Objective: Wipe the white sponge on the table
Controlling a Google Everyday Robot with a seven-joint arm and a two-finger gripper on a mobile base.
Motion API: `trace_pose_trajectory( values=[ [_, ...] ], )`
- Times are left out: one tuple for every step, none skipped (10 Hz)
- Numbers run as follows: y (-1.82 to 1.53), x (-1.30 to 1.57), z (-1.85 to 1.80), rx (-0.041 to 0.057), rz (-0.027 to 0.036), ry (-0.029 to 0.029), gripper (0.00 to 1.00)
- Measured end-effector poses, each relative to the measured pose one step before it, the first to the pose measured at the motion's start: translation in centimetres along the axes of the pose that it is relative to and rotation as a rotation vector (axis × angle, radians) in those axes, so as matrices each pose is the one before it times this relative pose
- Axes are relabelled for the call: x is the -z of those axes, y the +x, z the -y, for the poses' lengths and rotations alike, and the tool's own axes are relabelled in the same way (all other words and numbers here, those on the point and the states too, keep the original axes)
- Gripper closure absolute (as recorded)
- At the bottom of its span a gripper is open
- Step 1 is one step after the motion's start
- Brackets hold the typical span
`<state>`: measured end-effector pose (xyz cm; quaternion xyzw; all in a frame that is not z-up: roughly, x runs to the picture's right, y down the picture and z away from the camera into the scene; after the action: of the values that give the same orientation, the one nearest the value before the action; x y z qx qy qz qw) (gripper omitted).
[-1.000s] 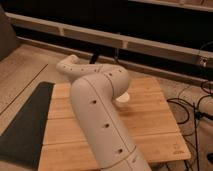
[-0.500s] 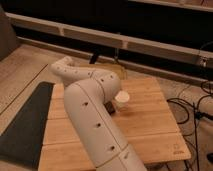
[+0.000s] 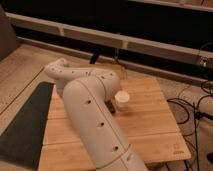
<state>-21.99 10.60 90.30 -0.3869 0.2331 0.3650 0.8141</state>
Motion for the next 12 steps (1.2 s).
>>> trace_pose_trajectory(
  values=[
    [0.800,-0.089,0.079,-0.01226,-0.01263,0.00022,0.94],
    [1.239,-0.040,0.330,-0.01978,-0.01988,0.00573,0.94],
    [0.816,0.003,0.366,-0.01526,-0.01402,0.00738,0.94],
    [0.957,-0.032,0.750,-0.02130,-0.01804,0.01267,0.94],
    [0.875,-0.112,1.204,-0.02633,-0.02065,0.01757,0.94],
    [0.473,-0.038,1.411,-0.02621,-0.01556,0.01622,0.94],
    [0.066,-0.191,1.715,-0.02874,-0.01405,0.01548,0.94],
    [-0.424,-0.127,1.412,-0.01875,-0.00239,0.00800,0.94],
    [-0.959,-0.240,0.785,-0.00206,0.00673,-0.00085,0.94],
    [-1.211,-0.069,0.010,0.01285,0.01120,-0.00200,0.94],
    [-0.883,-0.012,-0.340,0.01462,0.00877,-0.00205,0.94],
    [-1.019,0.111,-0.773,0.02080,0.01318,-0.00649,0.94]
  ],
)
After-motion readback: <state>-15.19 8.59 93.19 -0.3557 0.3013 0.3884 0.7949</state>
